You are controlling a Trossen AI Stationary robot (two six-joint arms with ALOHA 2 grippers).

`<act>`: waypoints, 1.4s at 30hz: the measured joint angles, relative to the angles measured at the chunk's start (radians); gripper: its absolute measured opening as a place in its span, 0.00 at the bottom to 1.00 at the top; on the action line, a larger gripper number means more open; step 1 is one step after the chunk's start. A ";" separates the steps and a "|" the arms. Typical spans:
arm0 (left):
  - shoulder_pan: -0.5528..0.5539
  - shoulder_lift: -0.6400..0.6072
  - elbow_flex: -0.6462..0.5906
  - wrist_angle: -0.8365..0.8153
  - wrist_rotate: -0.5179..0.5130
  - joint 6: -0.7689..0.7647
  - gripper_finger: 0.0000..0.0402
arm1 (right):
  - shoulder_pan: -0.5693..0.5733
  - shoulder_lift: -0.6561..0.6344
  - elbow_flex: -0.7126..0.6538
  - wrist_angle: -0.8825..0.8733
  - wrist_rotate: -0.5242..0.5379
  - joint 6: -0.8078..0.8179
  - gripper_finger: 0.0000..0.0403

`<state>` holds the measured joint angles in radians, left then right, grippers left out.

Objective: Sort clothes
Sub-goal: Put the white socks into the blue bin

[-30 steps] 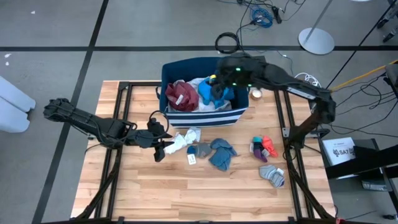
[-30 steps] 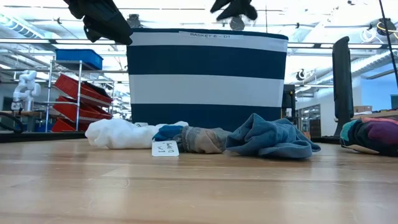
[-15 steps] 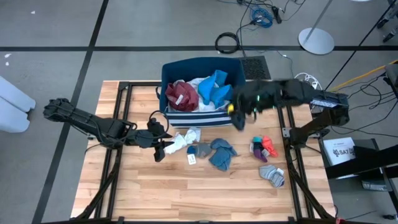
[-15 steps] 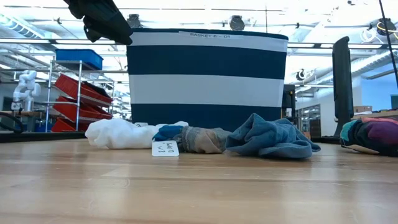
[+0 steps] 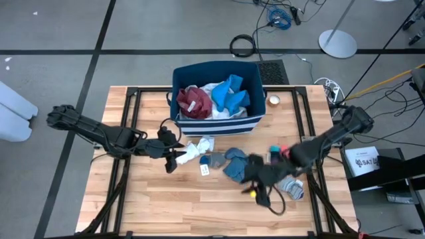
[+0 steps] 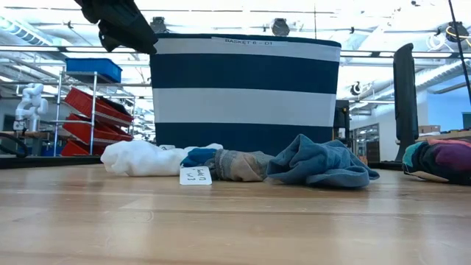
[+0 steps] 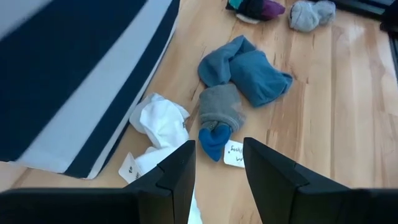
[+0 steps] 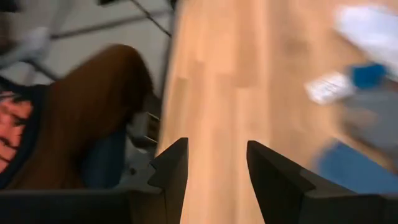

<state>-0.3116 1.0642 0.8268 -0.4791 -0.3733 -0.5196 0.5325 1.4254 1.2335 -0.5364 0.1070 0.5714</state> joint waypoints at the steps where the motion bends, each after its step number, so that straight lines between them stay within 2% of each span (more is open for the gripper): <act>1: -0.003 0.011 0.000 0.000 0.003 -0.008 0.36 | 0.016 0.000 -0.053 0.097 0.000 -0.018 0.37; 6: -0.007 0.108 0.000 0.000 0.006 -0.077 0.36 | 0.040 0.000 -0.300 0.545 0.003 -0.174 0.37; 10: 0.000 0.205 0.000 -0.002 0.007 -0.067 0.36 | 0.013 0.000 -0.409 0.690 0.016 -0.249 0.37; 16: 0.041 0.316 0.000 -0.002 0.010 -0.022 0.36 | -0.019 0.000 -0.462 0.703 0.133 -0.264 0.37; 19: 0.066 0.350 0.000 -0.002 0.024 -0.021 0.36 | -0.028 0.000 -0.467 0.699 0.128 -0.243 0.37; 24: 0.099 0.400 0.000 -0.002 0.114 -0.020 0.36 | -0.026 0.000 -0.467 0.700 0.124 -0.243 0.37; 33: 0.151 0.512 0.000 -0.001 0.098 -0.017 0.36 | -0.027 0.000 -0.467 0.699 0.124 -0.243 0.37; 42: 0.163 0.596 0.005 0.089 0.248 0.039 0.34 | -0.027 0.000 -0.467 0.688 0.127 -0.239 0.37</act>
<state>-0.1482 1.6603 0.8322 -0.3901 -0.1251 -0.4808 0.5056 1.4254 0.7666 0.1512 0.2341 0.3320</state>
